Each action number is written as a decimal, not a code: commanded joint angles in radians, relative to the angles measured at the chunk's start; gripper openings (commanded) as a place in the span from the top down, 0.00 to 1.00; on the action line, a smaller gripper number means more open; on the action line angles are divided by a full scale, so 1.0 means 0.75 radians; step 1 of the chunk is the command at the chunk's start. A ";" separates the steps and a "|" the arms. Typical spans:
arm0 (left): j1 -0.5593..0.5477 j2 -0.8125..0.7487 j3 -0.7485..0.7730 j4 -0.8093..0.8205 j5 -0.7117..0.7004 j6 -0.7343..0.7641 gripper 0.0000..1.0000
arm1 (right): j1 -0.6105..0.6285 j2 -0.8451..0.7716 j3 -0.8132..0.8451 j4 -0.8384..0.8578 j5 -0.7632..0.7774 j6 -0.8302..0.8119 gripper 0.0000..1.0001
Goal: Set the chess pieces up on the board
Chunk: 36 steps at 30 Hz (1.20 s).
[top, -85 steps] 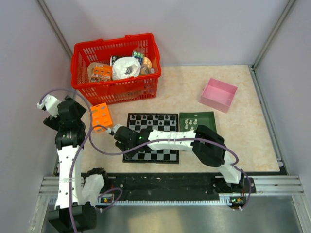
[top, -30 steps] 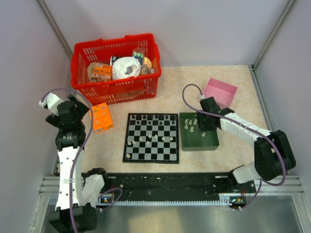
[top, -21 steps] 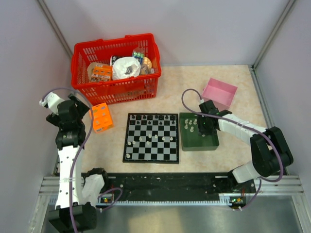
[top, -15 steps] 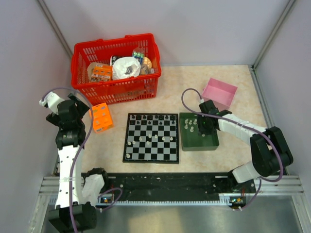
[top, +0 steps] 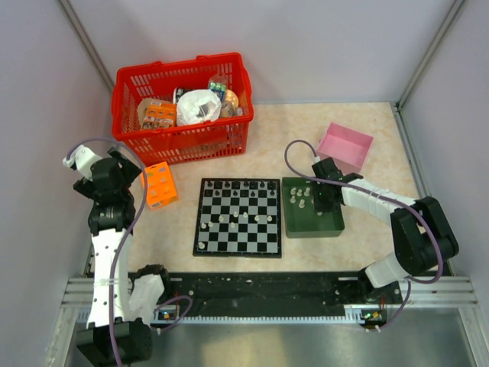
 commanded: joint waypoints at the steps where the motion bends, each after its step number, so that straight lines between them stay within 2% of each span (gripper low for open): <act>1: 0.006 -0.003 -0.008 0.062 0.016 0.005 0.01 | -0.009 -0.020 0.026 0.027 0.029 0.001 0.73; 3: 0.006 -0.005 -0.008 0.060 0.012 0.007 0.01 | -0.011 -0.022 0.028 0.021 0.029 0.001 0.77; 7: 0.006 -0.009 -0.008 0.058 0.010 0.007 0.01 | -0.011 -0.040 0.038 0.003 0.040 -0.003 0.79; 13: 0.006 -0.007 -0.012 0.066 0.024 -0.002 0.01 | -0.003 -0.091 0.075 -0.038 0.027 -0.028 0.90; 18: 0.004 0.001 -0.014 0.072 0.035 -0.008 0.01 | 0.056 -0.147 0.153 -0.103 0.029 -0.038 0.96; 24: 0.006 -0.011 -0.012 0.066 0.031 -0.006 0.01 | 0.254 -0.186 0.326 -0.200 0.044 -0.005 0.96; 27: 0.006 -0.019 -0.012 0.064 0.026 -0.010 0.01 | 0.412 -0.169 0.425 -0.204 0.031 0.023 0.96; 31: 0.006 -0.025 -0.020 0.062 0.026 -0.020 0.01 | 0.653 -0.012 0.553 -0.155 0.013 0.034 0.96; 36: 0.006 -0.037 -0.016 0.040 -0.004 -0.024 0.01 | 0.856 0.225 0.701 -0.077 -0.028 0.034 0.96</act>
